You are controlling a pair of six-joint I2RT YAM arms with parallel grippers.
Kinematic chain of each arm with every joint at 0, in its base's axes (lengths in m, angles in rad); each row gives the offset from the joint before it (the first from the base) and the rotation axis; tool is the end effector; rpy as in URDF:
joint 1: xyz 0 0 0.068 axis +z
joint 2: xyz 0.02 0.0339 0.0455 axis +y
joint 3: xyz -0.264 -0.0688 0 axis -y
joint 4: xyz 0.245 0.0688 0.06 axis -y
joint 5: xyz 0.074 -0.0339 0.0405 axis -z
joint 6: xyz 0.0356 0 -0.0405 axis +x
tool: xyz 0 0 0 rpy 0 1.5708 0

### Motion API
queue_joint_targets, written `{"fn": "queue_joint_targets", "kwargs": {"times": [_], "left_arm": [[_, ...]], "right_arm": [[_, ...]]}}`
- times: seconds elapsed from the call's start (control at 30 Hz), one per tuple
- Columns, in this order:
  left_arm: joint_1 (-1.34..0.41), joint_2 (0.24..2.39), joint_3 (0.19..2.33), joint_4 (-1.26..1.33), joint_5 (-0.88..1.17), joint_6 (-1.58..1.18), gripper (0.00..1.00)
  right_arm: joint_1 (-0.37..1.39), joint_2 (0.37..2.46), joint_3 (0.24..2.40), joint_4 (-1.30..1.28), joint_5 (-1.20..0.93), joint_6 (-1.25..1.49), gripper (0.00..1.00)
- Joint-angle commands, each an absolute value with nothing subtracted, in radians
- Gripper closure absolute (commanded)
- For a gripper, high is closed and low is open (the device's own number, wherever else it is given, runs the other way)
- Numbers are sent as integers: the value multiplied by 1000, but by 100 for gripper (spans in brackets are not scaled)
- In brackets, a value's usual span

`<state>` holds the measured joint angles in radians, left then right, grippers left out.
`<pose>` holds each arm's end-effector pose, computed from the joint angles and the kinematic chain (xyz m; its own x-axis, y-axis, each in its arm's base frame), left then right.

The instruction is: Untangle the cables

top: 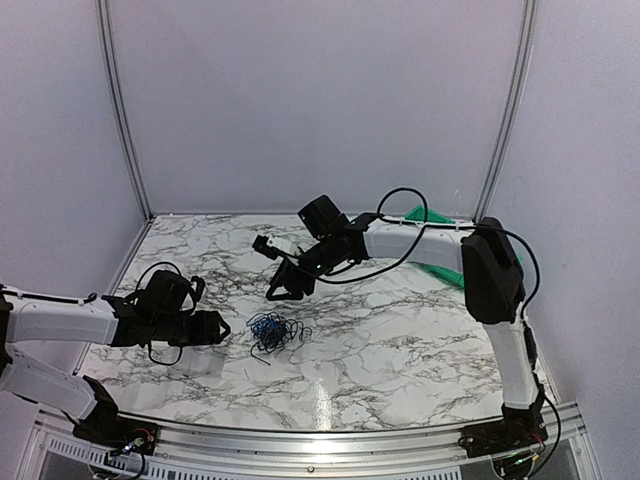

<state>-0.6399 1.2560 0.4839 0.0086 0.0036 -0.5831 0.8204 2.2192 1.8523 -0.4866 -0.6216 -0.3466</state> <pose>0.1883 -0.1403 0.1608 -0.7929 -0.0962 -0.6017 0.1948 0.8956 -0.3999 0.3240 0.3779 0.2145 -0.1927 -0.6116 -0.7673 -0.9793 0.0708 0.1894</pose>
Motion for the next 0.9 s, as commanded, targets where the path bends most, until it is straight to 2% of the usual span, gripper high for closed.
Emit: {"fn": "queue_joint_targets", "kwargs": {"times": [0.0,0.33,0.53,0.7,0.87], "left_arm": [[-636,1247,436,184,76,-680,26],[-636,1281,433,199,87,-678,26],[-637,1297,434,209,93,-681,26],[-636,1303,434,217,99,-683,26],[-637,1316,438,235,103,-689,26]], "right_arm": [[853,2273,1905,-555,-644,-319,52],[857,2307,1908,-544,-680,-285,54],[868,2348,1951,-546,-690,-262,58],[870,2385,1988,-552,-699,-245,65],[871,2390,1998,-558,-698,-242,67]]}}
